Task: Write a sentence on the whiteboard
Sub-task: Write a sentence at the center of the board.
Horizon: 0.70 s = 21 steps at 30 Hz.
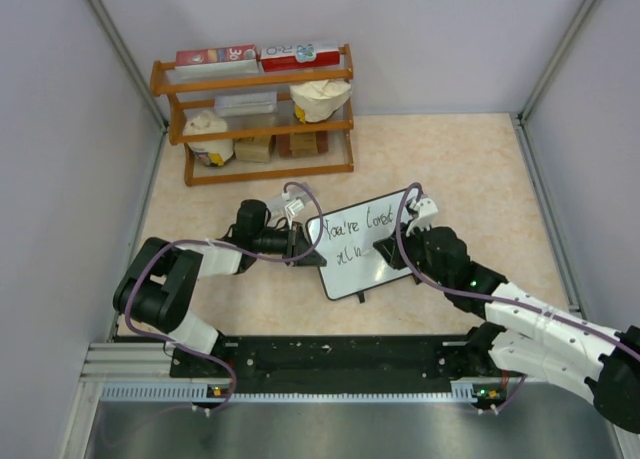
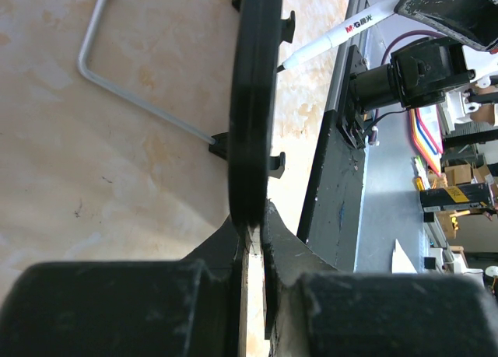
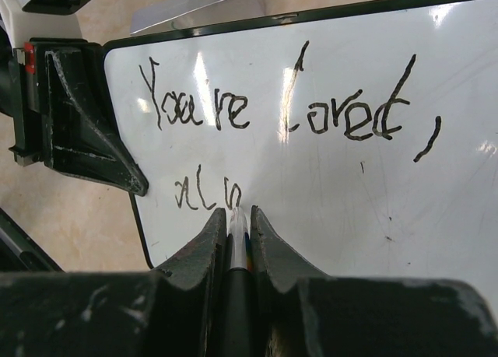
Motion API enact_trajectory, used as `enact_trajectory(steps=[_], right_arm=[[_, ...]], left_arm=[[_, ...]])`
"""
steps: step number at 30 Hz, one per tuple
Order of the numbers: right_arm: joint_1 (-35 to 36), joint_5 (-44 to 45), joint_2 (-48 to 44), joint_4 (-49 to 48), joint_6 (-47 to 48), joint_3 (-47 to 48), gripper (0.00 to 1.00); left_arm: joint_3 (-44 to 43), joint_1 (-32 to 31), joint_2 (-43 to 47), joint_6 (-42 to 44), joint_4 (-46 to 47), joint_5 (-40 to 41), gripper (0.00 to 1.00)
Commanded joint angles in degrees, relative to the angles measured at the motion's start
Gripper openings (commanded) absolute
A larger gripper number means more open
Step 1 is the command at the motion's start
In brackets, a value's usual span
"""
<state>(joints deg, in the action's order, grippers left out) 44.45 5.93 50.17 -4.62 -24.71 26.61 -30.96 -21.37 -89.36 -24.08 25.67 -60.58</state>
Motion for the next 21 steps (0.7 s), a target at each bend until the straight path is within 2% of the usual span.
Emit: enact_trajectory(steps=[1,21], right_arm=[[-0.59,1.88,-0.69,1.02,0.10,-0.16,0.00],[-1.47,5.05,1.77,0.14,1.24,5.73,0.00]], left_arm=[[0.46,-0.43,0.33,2.19,-0.89,0.28,0.00],[0.55,-0.43,0.33,2.28,-0.97,0.20,0.00]])
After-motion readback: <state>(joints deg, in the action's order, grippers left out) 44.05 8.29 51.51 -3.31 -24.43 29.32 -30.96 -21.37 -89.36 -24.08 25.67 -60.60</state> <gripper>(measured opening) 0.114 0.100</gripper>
